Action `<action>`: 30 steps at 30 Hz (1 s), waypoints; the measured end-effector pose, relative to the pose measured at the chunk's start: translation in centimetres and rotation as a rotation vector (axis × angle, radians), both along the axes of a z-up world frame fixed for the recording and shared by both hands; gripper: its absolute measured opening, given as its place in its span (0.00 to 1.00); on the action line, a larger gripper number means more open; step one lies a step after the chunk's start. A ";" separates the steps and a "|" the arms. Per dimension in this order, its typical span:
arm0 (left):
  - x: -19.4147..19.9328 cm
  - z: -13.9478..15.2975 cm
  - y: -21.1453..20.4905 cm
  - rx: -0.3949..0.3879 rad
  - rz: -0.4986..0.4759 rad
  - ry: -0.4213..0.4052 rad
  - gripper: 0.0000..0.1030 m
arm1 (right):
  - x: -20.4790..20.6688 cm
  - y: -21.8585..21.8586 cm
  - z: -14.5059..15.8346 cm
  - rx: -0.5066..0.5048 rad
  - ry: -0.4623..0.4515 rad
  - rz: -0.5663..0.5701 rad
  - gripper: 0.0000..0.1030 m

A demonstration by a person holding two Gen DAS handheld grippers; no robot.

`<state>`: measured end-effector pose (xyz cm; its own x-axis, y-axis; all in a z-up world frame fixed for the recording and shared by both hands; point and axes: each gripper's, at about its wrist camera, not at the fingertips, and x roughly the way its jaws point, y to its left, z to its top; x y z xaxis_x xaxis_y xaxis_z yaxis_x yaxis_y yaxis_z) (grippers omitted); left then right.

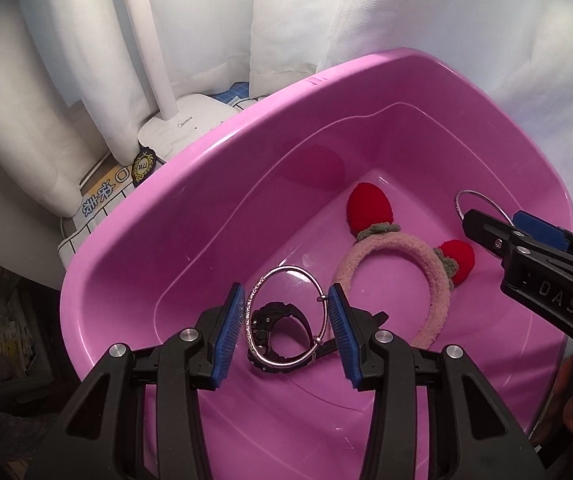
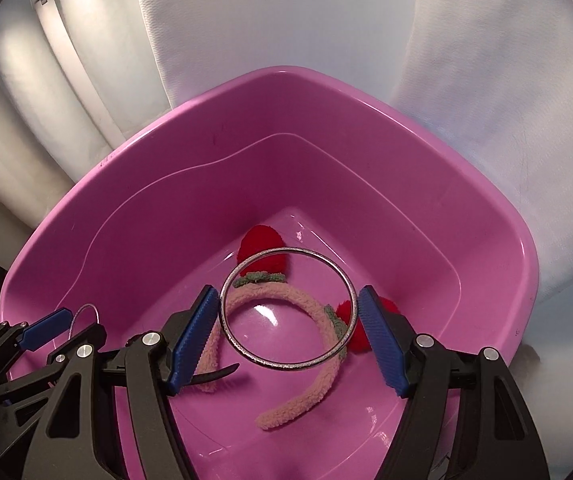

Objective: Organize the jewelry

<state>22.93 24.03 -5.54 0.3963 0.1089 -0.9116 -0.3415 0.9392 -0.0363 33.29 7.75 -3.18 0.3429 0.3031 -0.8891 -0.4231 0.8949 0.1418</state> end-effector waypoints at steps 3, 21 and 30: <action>0.0 0.0 -0.2 0.000 -0.010 0.008 0.41 | 0.1 0.5 -0.4 -0.012 0.007 0.005 0.68; -0.3 0.5 -0.4 0.029 -0.012 -0.002 0.68 | 0.6 0.4 -0.6 -0.026 0.026 0.006 0.68; -0.6 0.6 0.2 0.020 -0.001 -0.003 0.70 | 0.5 0.5 -0.6 -0.036 0.030 0.004 0.68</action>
